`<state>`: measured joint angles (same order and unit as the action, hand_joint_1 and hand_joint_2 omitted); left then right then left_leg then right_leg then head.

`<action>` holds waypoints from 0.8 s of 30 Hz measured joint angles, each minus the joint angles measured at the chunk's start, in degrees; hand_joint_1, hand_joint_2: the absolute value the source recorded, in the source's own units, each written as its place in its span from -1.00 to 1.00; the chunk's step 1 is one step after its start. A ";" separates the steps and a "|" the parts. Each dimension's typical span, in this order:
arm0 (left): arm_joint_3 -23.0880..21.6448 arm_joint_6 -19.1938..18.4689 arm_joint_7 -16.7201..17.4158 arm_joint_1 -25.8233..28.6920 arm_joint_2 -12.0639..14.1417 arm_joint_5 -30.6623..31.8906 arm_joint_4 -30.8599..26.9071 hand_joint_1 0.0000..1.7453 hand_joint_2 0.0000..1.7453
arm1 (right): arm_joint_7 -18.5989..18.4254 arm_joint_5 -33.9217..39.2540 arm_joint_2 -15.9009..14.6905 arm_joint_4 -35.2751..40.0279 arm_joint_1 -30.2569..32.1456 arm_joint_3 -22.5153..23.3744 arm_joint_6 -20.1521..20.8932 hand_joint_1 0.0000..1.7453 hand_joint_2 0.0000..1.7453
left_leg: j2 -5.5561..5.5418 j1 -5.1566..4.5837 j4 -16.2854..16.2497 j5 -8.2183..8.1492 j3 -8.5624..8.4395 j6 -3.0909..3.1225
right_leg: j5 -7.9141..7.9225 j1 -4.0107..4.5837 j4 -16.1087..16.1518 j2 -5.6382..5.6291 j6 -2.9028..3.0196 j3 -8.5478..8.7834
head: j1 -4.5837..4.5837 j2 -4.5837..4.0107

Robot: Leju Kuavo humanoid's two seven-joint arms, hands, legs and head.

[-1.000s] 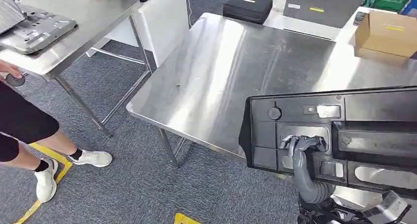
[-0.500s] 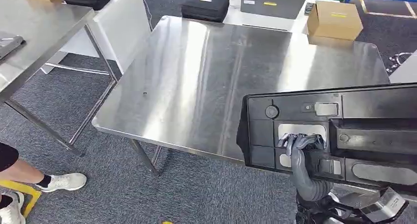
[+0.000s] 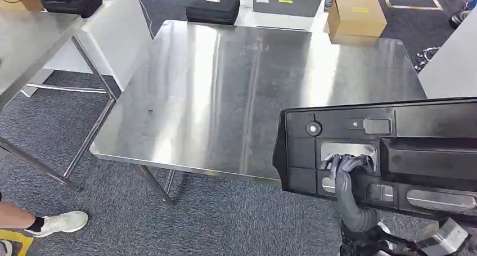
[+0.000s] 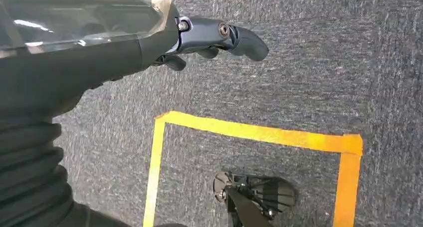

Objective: Take the parts from the cabinet and place them on the table.

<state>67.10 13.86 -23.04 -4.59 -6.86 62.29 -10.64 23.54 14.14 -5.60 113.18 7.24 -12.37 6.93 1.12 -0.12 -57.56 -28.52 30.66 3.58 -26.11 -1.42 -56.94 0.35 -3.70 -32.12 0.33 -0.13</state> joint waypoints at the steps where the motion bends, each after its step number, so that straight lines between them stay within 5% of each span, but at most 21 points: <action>1: 0.00 0.00 0.00 0.00 0.00 0.00 0.00 -1.00 1.00 | 0.00 0.00 -0.11 0.00 0.01 0.02 0.00 1.00 1.00 | 0.02 0.09 0.06 0.09 0.02 0.15 | -0.01 0.20 -0.02 -0.01 0.02 0.02 | 0.00 0.00; 4: -0.11 0.00 0.00 -0.01 0.00 0.00 0.00 -1.00 1.00 | 0.02 -0.13 -0.11 0.00 0.00 0.00 0.00 1.00 1.00 | 0.03 0.30 0.30 0.18 -0.10 0.00 | -0.08 0.55 -0.05 -0.05 0.33 0.00 | -0.02 0.00; 9: -0.48 0.00 -0.35 0.00 -0.04 0.09 0.00 -1.00 1.00 | 0.11 -0.28 -0.17 0.00 0.12 0.00 0.00 1.00 1.00 | 0.03 0.49 0.59 0.33 -0.16 -1.51 | -0.15 0.77 -0.09 -0.05 0.47 -0.05 | 0.00 0.00; 13: -0.61 0.09 -0.92 -0.01 -0.04 0.13 0.00 -1.00 1.00 | 0.15 -0.50 -0.24 0.00 0.22 0.00 -0.02 1.00 1.00 | 0.03 0.48 0.60 0.36 -0.15 -1.87 | -0.13 0.78 -0.10 -0.05 0.50 -0.03 | 0.02 0.00; 24: -0.68 0.63 -1.18 -0.01 -0.02 0.13 0.00 -1.00 1.00 | 0.15 -0.79 -0.26 0.00 0.26 0.00 -0.15 1.00 1.00 | 0.02 -0.23 0.17 0.12 -0.01 -1.48 | 0.03 0.13 -0.03 -0.05 0.57 0.02 | 0.02 0.00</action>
<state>66.42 14.49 -24.22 -4.60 -6.88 62.42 -10.64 23.69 13.35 -5.86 113.18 7.50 -12.37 6.78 1.14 -0.35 -57.39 -28.40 30.65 2.11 -26.08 -1.29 -56.98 0.31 -3.13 -32.09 0.35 -0.13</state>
